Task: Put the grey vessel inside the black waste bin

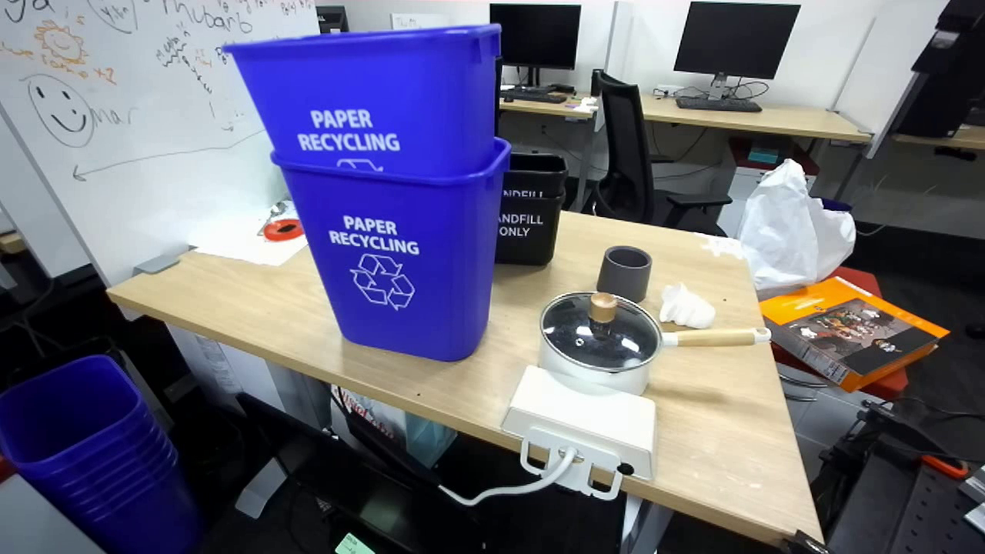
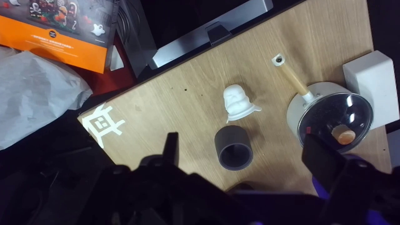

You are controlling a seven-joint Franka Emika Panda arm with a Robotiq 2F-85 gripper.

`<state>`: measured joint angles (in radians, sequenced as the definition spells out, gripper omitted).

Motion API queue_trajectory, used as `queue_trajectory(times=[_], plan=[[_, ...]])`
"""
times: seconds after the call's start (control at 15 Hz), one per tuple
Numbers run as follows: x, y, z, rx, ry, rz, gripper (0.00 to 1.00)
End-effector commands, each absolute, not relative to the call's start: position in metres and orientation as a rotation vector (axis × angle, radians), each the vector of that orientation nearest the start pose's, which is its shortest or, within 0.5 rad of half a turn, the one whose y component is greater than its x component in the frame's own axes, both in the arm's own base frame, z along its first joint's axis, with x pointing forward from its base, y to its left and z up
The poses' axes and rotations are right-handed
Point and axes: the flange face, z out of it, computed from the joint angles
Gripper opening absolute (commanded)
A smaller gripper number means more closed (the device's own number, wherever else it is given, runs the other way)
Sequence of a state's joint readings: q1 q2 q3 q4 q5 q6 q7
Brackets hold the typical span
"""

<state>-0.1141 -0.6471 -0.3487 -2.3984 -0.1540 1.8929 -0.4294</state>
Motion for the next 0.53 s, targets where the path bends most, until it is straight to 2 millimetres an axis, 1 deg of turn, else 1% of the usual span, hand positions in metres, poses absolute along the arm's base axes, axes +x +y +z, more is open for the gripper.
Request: queue_trajectory(times=[0.0,0.13,0.2,0.27,0.33,0.47], plan=[[0.33,-0.196,0.508,-3.033,-0.126,-0.234,1.0],[0.331,-0.195,0.491,-2.987,-0.156,-0.229,1.0],[0.332,-0.194,0.483,-2.972,-0.199,-0.237,1.0],[0.33,-0.193,0.492,-3.002,-0.14,-0.193,1.0],[0.33,-0.193,0.487,-2.998,-0.146,-0.189,1.0],[0.33,-0.192,0.49,-3.001,-0.148,-0.196,1.0]])
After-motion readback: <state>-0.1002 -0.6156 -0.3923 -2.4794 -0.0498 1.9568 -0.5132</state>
